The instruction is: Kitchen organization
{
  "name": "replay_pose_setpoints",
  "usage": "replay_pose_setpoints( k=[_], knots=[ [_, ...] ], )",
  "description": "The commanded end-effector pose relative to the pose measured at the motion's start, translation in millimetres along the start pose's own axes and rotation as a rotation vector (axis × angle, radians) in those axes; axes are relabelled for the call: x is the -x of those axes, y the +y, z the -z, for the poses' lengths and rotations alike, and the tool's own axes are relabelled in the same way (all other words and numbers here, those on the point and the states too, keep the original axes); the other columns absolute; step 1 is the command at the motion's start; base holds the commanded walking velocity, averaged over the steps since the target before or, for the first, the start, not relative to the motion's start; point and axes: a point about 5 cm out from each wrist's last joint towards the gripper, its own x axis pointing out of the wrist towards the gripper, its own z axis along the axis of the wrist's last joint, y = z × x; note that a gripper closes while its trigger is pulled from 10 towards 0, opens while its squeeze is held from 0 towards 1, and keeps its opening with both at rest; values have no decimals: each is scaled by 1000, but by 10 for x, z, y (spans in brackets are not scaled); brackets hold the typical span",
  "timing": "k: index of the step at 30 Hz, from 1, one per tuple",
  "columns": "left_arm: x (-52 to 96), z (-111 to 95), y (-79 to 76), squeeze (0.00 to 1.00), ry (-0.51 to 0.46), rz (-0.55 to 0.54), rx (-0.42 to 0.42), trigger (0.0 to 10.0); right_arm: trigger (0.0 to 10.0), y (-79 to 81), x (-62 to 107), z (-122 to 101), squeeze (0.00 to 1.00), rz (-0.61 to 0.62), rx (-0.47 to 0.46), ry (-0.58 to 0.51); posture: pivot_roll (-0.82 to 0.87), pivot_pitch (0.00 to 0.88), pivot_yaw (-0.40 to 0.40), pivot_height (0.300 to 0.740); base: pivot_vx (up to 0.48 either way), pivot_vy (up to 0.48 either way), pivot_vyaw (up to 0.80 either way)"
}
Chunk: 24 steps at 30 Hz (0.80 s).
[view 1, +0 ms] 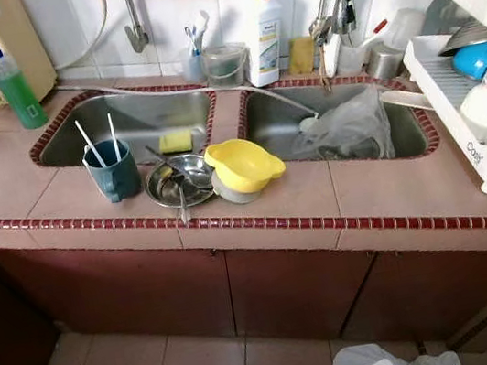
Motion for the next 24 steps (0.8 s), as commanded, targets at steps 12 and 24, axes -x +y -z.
replay_pose_setpoints(
  k=[12, 24],
  knots=[
    [11, 66, -21, 0, 27, 14, 5, 10000, 10000, -23, 5, 21, 0, 5, -3, 12, 108, 0, -41, 740, 0, 0, 0],
    [-11, -815, 130, 0, -390, 33, -32, 10000, 10000, -215, 20, -763, 0, -73, 30, -397, 94, 0, -51, 740, 0, 0, 0]
  ],
)
